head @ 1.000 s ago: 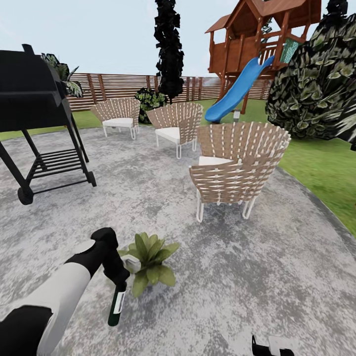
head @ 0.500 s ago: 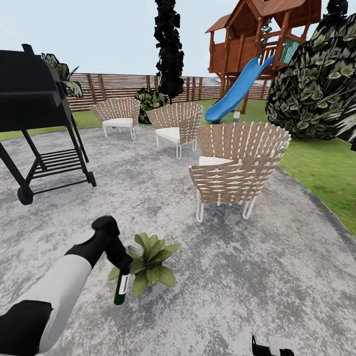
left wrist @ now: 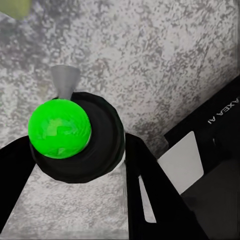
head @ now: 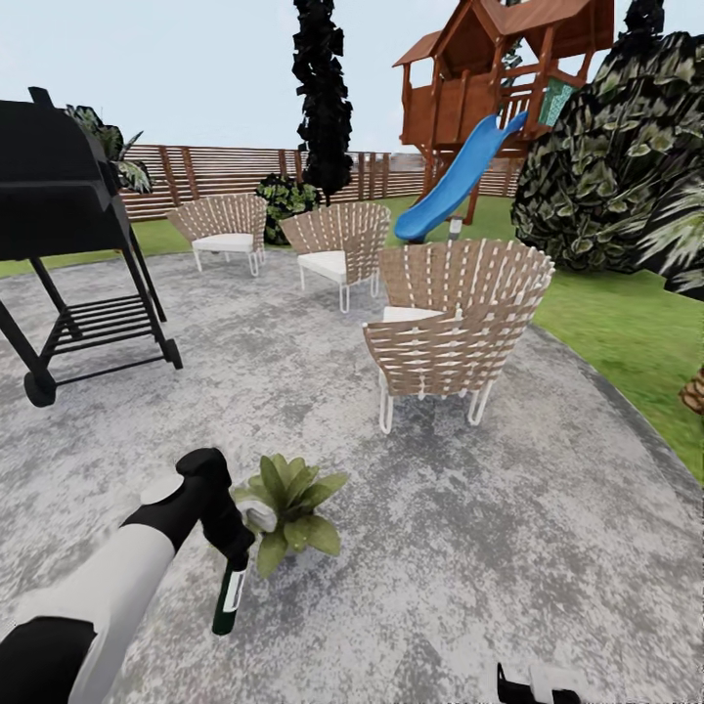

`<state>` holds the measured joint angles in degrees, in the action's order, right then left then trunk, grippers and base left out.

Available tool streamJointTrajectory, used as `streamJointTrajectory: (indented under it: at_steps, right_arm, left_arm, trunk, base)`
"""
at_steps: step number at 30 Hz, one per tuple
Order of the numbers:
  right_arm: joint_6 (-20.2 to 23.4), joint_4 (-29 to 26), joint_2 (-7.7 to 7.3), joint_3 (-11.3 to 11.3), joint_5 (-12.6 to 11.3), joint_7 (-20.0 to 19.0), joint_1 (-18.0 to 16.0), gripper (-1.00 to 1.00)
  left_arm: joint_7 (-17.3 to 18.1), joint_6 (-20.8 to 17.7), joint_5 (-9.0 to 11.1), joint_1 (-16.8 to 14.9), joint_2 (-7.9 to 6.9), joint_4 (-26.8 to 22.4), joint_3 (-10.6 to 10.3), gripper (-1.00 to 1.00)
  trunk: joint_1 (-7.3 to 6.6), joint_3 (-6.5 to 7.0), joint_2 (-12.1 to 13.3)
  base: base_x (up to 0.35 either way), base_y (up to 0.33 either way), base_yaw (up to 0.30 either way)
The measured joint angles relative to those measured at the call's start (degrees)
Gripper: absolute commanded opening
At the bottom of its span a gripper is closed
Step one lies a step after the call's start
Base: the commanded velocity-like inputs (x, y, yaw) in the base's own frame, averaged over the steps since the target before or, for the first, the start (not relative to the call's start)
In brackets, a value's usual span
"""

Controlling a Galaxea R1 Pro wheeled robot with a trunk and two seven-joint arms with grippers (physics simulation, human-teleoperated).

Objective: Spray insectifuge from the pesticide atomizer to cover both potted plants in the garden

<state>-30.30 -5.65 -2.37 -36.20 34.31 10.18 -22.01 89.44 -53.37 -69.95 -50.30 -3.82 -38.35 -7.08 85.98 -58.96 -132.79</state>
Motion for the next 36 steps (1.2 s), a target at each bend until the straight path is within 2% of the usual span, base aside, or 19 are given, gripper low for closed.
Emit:
streamJointTrajectory:
  at_steps: [4, 5, 12, 20, 23, 25, 28, 36]
  right_arm:
    - [-0.03, 0.01, 0.35, 0.00, 0.04, 0.00, 0.00, 1.00]
    - [-0.03, 0.01, 0.15, 0.01, 0.08, -0.06, 0.00, 1.00]
    - [-0.04, -0.05, -0.25, 0.03, 0.14, -0.07, 0.00, 1.00]
    - [-0.03, -0.07, 0.18, 0.05, 0.07, -0.04, -0.01, 1.00]
    - [-0.03, -0.07, 0.18, 0.04, 0.06, -0.01, 0.00, 1.00]
    - [-0.03, -0.08, 0.08, 0.00, 0.06, 0.00, 0.00, 1.00]
    - [-0.03, -0.08, -0.04, -0.01, 0.06, 0.00, 0.00, 1.00]
    - [-0.03, -0.08, -0.08, 0.00, 0.06, -0.02, 0.00, 1.00]
  left_arm:
    - [-0.08, 0.08, -0.05, 2.25, -0.18, 0.00, 0.08, -1.00]
    - [-0.78, 0.09, -0.02, 2.69, -0.62, -0.25, 0.09, -1.00]
    - [-1.16, 0.05, 0.13, 2.78, -0.78, -0.85, 0.24, -1.00]
    - [-1.27, -0.03, 0.08, 2.76, -0.88, -0.93, 0.23, -1.00]
    - [-2.50, -0.12, 0.09, 2.77, -0.79, -0.86, 0.26, -1.00]
    - [-5.67, -0.42, 0.27, 2.78, -0.26, -0.68, 0.60, -1.00]
    - [-8.32, -0.78, 0.77, 2.78, 0.78, -0.77, 0.97, -1.00]
    - [-9.41, -2.86, 1.15, 2.72, 4.42, -0.95, 0.98, -1.00]
  trunk:
    - [0.00, 0.00, 0.00]
    - [0.00, 0.00, 0.00]
    - [0.00, 0.01, 0.00]
    - [0.00, 0.01, 0.00]
    - [0.00, 0.01, 0.00]
    - [0.00, 0.01, 0.00]
    - [0.00, 0.01, 0.00]
    - [0.00, 0.01, 0.00]
  base:
    - [-0.001, 0.000, -0.020]
    - [0.000, 0.000, -0.002]
    - [-0.023, -0.184, 0.000]
    - [-0.027, -0.200, 0.063]
    - [0.004, -0.028, 0.142]
    - [0.001, -0.006, 0.034]
    - [0.000, -0.002, 0.011]
    - [0.000, 0.000, 0.001]
